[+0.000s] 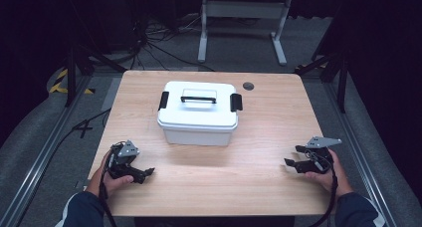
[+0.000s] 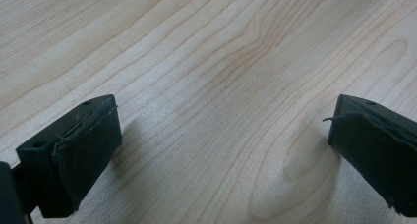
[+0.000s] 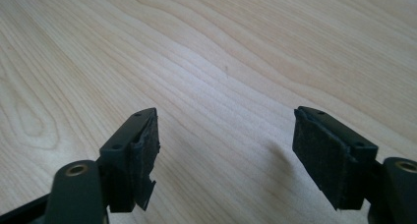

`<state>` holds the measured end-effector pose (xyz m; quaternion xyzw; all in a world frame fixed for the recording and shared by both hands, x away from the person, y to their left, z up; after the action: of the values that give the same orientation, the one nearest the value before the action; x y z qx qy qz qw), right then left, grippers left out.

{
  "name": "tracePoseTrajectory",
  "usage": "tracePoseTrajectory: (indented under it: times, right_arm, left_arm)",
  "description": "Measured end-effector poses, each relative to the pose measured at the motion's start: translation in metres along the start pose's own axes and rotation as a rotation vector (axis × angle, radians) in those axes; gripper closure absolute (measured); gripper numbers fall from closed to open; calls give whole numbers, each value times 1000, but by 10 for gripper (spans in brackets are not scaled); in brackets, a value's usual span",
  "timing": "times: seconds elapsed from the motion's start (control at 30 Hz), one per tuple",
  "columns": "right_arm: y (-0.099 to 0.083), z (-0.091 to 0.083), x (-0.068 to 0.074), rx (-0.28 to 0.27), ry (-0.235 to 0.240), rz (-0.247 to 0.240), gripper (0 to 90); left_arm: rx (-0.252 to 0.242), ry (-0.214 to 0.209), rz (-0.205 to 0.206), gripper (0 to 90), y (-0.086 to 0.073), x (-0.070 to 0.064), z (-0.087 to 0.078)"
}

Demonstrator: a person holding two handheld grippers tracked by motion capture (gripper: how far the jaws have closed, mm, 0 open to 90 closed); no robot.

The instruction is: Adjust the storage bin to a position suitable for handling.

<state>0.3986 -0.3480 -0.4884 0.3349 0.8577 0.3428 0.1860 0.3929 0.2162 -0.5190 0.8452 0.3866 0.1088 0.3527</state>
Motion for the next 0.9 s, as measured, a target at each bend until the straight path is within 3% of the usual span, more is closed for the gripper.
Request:
tracePoseTrajectory:
  times: [0.37, 0.67, 0.9]
  right_arm:
    - [27, -14, 1, -43, -10, -56, 308]
    - [44, -19, 8, -38, 6, -126, 357]
    - [73, -26, 13, -50, 28, -195, 340]
  left_arm:
    - [-1, -1, -6, 1, 0, 0, 0]
    - [-6, 1, -7, 1, 0, 0, 0]
    - [-6, 2, -8, 1, 0, -1, 0]
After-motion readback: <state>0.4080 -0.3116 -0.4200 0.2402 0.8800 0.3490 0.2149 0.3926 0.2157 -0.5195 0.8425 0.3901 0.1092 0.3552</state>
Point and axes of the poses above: each handheld gripper's, and its own axes: z roughly forward along the jaws, y roughly out of its top, x roughly to its left, the point moved 5 cm from there along z, roughly forward along the jaws, and after that the axes turned 6 degrees about -z, right-handed, at the moved point
